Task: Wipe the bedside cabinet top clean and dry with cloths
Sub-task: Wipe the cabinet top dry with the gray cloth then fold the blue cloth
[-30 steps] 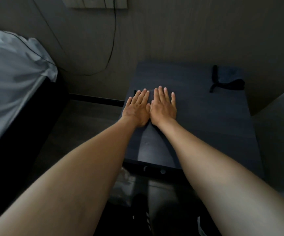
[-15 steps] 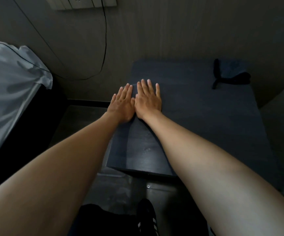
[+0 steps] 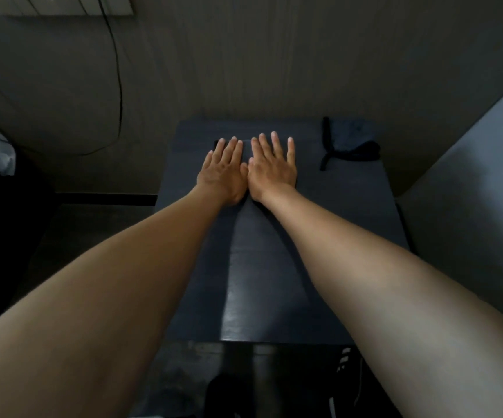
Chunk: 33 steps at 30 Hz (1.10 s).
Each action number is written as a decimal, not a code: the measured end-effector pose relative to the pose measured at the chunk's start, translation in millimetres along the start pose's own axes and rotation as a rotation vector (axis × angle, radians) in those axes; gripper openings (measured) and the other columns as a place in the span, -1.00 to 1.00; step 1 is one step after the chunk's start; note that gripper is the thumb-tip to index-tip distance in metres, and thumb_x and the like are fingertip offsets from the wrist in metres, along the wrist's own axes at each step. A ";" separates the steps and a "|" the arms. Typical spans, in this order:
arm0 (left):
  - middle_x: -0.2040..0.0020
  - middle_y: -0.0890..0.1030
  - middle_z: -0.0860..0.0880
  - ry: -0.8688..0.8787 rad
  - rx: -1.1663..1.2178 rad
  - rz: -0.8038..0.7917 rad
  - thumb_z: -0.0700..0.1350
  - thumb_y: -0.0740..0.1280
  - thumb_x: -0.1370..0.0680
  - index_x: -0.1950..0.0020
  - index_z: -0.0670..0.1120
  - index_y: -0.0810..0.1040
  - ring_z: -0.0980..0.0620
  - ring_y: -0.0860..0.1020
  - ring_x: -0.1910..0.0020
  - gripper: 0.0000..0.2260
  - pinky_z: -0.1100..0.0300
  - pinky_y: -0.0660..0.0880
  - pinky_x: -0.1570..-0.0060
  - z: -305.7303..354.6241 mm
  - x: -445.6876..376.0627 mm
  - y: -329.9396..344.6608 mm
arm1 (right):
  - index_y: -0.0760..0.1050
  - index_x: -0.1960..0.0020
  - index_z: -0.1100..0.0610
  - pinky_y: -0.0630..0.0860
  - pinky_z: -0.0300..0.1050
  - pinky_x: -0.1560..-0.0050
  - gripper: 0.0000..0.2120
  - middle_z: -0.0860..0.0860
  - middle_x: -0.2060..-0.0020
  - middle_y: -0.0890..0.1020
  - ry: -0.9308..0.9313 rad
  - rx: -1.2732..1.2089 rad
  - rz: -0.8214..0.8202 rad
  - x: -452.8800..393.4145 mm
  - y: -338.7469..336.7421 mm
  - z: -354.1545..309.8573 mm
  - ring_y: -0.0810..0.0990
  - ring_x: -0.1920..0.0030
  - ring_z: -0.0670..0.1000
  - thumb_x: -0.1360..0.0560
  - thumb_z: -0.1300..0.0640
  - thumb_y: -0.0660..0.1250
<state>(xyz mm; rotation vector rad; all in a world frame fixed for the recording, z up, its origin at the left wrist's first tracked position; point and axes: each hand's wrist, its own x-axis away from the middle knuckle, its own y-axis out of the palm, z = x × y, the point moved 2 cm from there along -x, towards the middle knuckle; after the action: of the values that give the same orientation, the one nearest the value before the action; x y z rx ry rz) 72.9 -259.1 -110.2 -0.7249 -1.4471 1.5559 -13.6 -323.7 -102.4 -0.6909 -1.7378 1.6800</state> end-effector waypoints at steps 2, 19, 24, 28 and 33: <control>-0.62 -0.16 -0.04 0.011 0.001 -0.011 0.03 -0.13 -0.68 -0.61 -0.12 -0.15 -0.04 -0.21 -0.58 -0.47 0.01 -0.16 -0.54 17.8 -9.2 0.5 | -0.09 -0.63 0.09 -0.37 0.16 -0.51 -0.45 -0.01 -0.62 -0.05 0.026 0.061 0.001 -3.6 -2.1 18.2 -0.23 -0.59 0.04 -0.68 -0.06 -0.15; -0.61 -0.21 -0.02 0.087 -0.033 -0.050 0.03 -0.15 -0.69 -0.60 -0.10 -0.21 -0.03 -0.25 -0.57 -0.48 0.01 -0.18 -0.54 94.8 -62.8 5.3 | -0.10 -0.62 0.12 -0.37 0.18 -0.51 -0.42 0.04 -0.62 -0.03 0.139 0.356 -0.056 -30.9 -10.1 100.3 -0.22 -0.60 0.06 -0.67 -0.11 -0.19; -0.61 -0.20 -0.02 0.110 -0.008 -0.049 0.04 -0.16 -0.69 -0.60 -0.11 -0.20 -0.03 -0.25 -0.57 -0.48 0.01 -0.18 -0.55 88.0 -78.4 0.2 | -0.06 -0.62 0.14 -0.37 0.18 -0.51 -0.42 0.05 -0.61 0.02 0.113 0.347 -0.052 -49.0 -10.9 100.9 -0.18 -0.60 0.06 -0.67 -0.08 -0.19; -0.61 -0.19 -0.03 0.121 -0.019 -0.039 0.03 -0.16 -0.69 -0.61 -0.11 -0.19 -0.01 -0.23 -0.58 -0.49 0.03 -0.18 -0.54 73.1 -87.4 -2.5 | -0.05 -0.62 0.13 -0.35 0.19 -0.52 -0.44 0.05 -0.61 0.04 0.113 0.263 -0.042 -62.3 -10.3 91.4 -0.14 -0.60 0.07 -0.67 -0.06 -0.18; -0.62 -0.16 -0.02 0.053 -0.019 -0.017 0.02 -0.15 -0.69 -0.61 -0.11 -0.16 0.00 -0.20 -0.58 -0.49 0.04 -0.17 -0.54 18.6 -80.3 -10.1 | -0.02 -0.62 0.12 -0.35 0.18 -0.52 -0.44 0.04 -0.61 0.06 0.044 0.161 -0.011 -76.0 -5.0 38.8 -0.14 -0.60 0.06 -0.67 -0.06 -0.16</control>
<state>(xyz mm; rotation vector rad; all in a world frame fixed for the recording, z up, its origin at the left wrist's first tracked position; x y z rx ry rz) 95.3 -339.0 -108.6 -0.7578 -1.4281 1.5012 9.1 -406.2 -103.1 -0.6378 -1.5540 1.7611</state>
